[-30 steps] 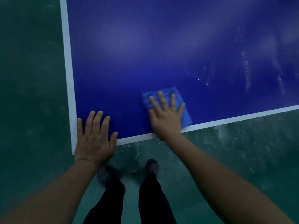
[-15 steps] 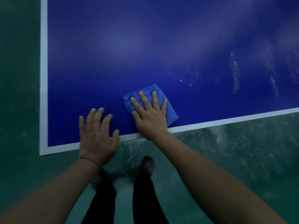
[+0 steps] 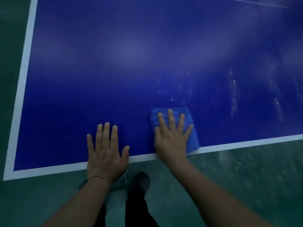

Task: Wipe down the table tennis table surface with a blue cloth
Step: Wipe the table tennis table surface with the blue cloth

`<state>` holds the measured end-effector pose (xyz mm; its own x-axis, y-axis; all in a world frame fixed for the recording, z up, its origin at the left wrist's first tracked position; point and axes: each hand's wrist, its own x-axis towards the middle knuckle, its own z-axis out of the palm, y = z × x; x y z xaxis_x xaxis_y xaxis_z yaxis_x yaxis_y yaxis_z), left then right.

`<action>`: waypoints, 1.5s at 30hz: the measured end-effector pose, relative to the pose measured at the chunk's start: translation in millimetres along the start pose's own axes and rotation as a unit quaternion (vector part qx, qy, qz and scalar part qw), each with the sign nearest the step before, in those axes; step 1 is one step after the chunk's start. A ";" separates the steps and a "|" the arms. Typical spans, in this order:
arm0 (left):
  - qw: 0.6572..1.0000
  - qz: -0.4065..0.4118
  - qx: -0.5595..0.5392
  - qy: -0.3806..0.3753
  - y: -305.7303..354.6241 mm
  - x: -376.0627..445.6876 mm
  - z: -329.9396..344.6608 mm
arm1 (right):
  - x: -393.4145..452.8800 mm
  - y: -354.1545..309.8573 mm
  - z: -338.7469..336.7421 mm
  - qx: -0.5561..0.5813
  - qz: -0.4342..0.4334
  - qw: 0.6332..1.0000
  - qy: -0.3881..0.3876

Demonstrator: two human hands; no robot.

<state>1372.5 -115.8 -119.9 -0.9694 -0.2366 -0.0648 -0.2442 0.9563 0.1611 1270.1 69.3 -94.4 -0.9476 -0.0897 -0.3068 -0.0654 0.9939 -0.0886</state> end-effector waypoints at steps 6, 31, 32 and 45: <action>0.999 -0.002 -0.010 0.048 -0.3 -1.8 3.0 | 62.7 -126.1 -4.3 0.037 -0.153 0.987 0.015; 1.000 -0.017 -0.006 -0.014 4.1 0.6 -6.1 | 28.2 136.1 -13.3 -0.008 0.110 0.992 0.060; 1.000 -0.018 -0.006 -0.015 4.1 0.4 -6.5 | 33.7 162.3 -21.7 0.027 0.200 0.978 0.061; 0.999 -0.019 0.003 -0.028 3.3 0.5 -7.6 | 41.6 114.2 -16.6 -0.021 -0.016 0.999 0.046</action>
<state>1371.0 -114.1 -111.9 -0.9564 -0.2636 -0.1255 -0.2810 0.9477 0.1511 1218.1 180.1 -101.6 -0.9691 -0.1179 -0.2167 -0.1079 0.9925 -0.0571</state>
